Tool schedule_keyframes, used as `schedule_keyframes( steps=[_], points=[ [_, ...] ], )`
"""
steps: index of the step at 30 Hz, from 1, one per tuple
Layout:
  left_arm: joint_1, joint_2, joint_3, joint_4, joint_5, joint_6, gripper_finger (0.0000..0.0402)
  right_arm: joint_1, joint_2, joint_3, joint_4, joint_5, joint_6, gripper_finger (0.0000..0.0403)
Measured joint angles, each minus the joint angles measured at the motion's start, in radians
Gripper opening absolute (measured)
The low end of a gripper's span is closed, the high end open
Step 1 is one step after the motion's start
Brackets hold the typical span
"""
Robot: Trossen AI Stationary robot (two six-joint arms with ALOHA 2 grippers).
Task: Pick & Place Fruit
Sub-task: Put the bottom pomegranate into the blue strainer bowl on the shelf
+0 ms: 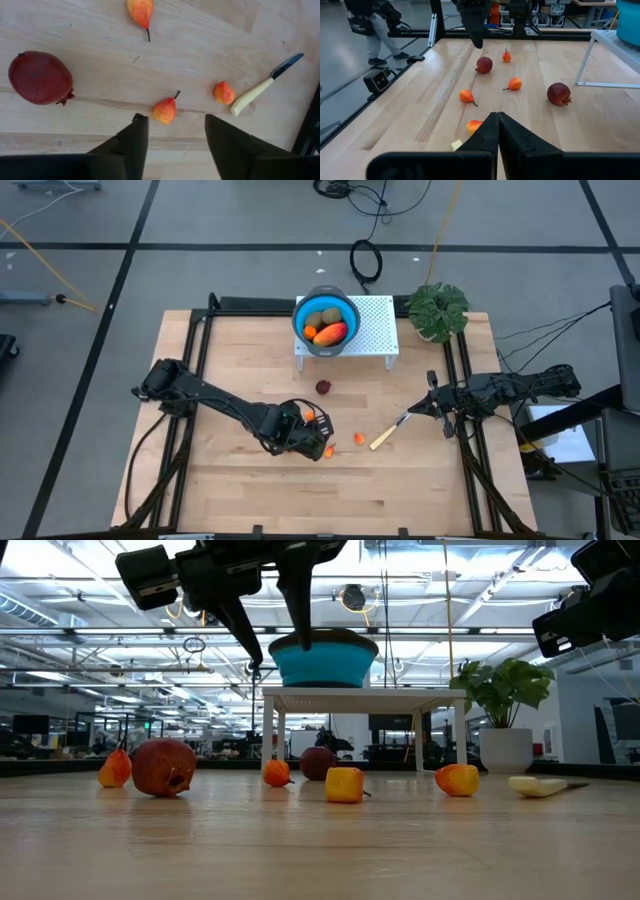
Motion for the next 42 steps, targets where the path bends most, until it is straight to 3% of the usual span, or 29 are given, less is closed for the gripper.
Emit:
schedule_keyframes(
  steps=[6,12,17,29,36,42],
  points=[
    [0.000,0.000,0.000,0.010,0.000,0.000,0.0243,0.000,0.000,0.000,0.000,0.000,0.000,0.0000],
    [0.000,0.000,0.000,0.103,-0.028,0.061,0.0265,0.000,0.000,0.000,0.000,0.000,0.000,0.0000],
    [0.002,0.000,0.000,0.148,-0.092,0.079,0.0262,0.000,0.000,0.000,0.000,0.000,0.000,0.0000],
    [0.012,0.000,0.000,0.117,-0.085,0.093,0.0241,0.000,0.000,0.000,0.000,0.000,0.000,0.0000],
    [0.010,0.000,0.000,-0.021,0.053,0.016,0.0241,0.000,0.000,0.000,0.000,0.000,0.000,0.0000],
    [-0.003,0.000,0.000,-0.095,0.069,-0.038,0.0241,0.000,0.000,0.000,0.000,0.000,0.000,0.0000]
  ],
)
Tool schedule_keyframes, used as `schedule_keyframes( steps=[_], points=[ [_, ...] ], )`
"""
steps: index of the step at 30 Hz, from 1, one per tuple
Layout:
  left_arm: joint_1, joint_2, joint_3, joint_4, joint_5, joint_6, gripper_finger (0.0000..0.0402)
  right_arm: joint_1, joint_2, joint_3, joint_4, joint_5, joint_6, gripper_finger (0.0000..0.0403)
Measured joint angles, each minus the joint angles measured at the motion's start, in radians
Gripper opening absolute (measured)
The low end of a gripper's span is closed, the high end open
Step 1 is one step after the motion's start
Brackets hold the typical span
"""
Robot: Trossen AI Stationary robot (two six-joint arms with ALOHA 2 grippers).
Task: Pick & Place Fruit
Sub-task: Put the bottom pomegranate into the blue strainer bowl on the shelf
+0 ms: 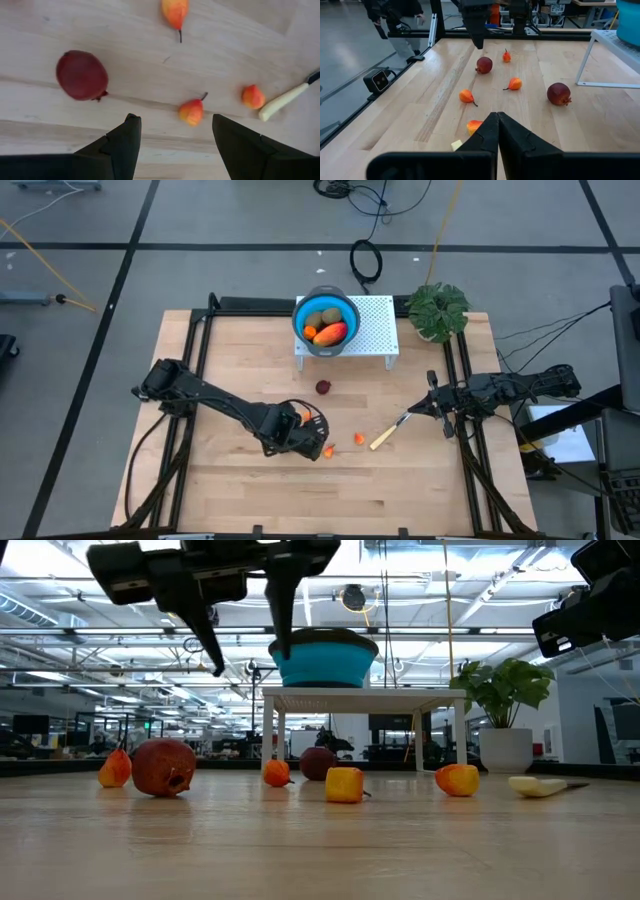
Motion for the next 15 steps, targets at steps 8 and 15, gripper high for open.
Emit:
schedule_keyframes(
  steps=[8,15],
  points=[
    [-0.005,0.000,0.000,-0.047,0.004,-0.022,0.0241,0.000,0.000,0.000,0.000,0.000,0.000,0.0000],
    [-0.004,0.011,0.000,-0.108,0.052,-0.053,0.0241,0.000,0.000,0.000,0.000,0.000,0.000,0.0000]
  ],
)
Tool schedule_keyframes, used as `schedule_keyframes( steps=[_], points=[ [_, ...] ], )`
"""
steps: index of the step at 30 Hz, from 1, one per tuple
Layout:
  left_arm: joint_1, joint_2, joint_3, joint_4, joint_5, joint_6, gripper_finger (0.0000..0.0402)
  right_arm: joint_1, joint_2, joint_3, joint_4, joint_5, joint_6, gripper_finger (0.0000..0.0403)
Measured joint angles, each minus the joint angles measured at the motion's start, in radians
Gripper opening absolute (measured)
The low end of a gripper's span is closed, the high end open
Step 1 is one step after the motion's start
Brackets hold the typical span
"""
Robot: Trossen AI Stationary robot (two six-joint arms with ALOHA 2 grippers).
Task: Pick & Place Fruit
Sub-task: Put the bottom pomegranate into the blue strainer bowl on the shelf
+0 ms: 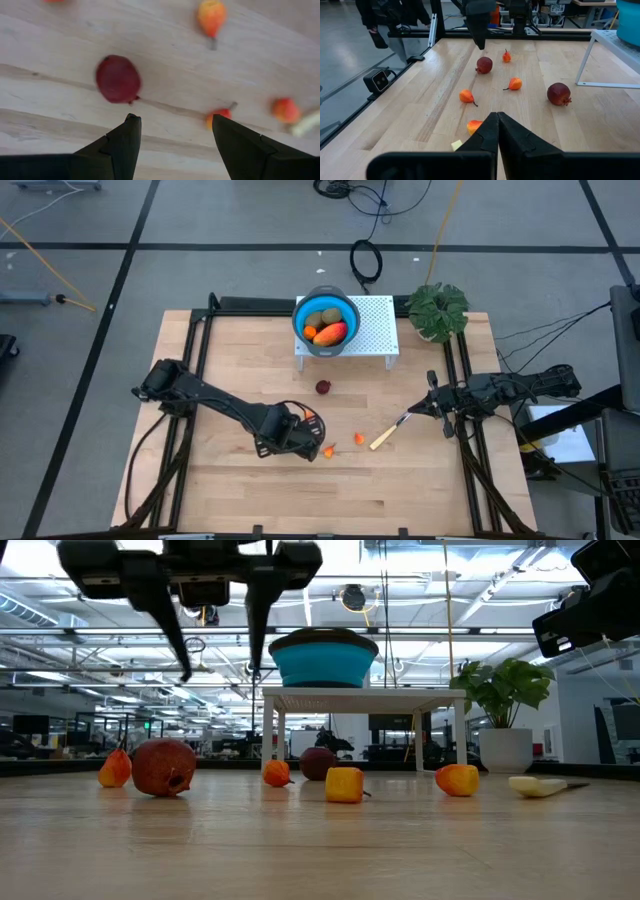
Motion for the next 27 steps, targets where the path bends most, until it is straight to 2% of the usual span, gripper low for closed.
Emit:
schedule_keyframes(
  steps=[10,27],
  points=[
    [0.000,0.102,-0.001,-0.041,0.121,-0.073,0.0241,0.000,0.000,0.000,0.000,0.000,0.000,0.0000],
    [0.000,0.107,-0.001,-0.119,0.130,-0.100,0.0241,0.000,0.000,0.000,-0.008,0.000,0.000,0.0000]
  ],
)
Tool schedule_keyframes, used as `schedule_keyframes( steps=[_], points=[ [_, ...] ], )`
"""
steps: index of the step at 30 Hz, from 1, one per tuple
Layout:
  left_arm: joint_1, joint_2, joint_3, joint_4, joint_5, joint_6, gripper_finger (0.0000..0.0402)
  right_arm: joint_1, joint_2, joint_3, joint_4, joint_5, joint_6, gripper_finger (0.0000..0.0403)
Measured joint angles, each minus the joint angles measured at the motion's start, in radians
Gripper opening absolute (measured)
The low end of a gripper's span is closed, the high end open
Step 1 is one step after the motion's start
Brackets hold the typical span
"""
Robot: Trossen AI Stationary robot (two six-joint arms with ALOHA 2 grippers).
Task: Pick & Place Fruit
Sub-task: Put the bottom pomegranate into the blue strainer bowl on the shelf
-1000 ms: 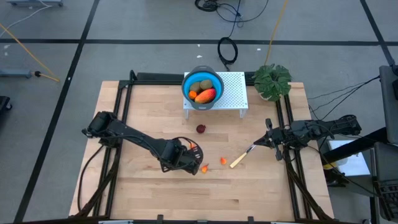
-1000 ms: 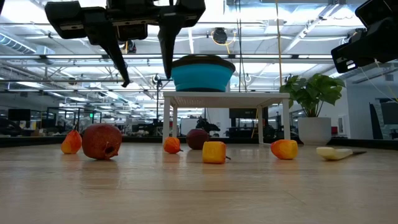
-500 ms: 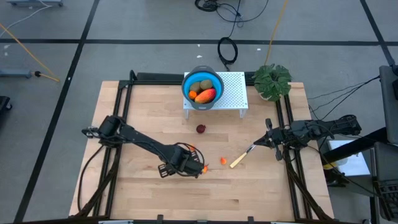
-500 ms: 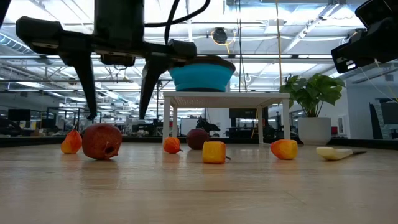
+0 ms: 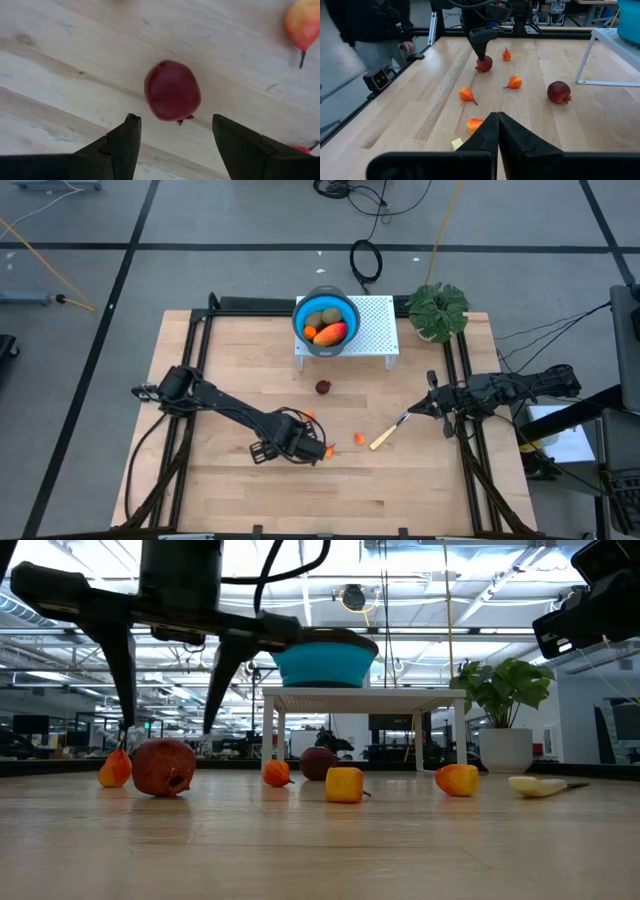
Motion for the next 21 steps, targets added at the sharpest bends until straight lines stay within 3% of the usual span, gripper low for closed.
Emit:
schedule_keyframes(
  steps=[6,21],
  points=[
    [0.008,0.000,0.000,-0.053,-0.003,0.004,0.0241,0.000,0.000,0.000,0.000,0.000,0.000,0.0000],
    [0.014,0.000,-0.037,-0.008,-0.004,0.022,0.0241,0.000,0.000,0.000,0.000,0.000,0.000,0.0000]
  ],
)
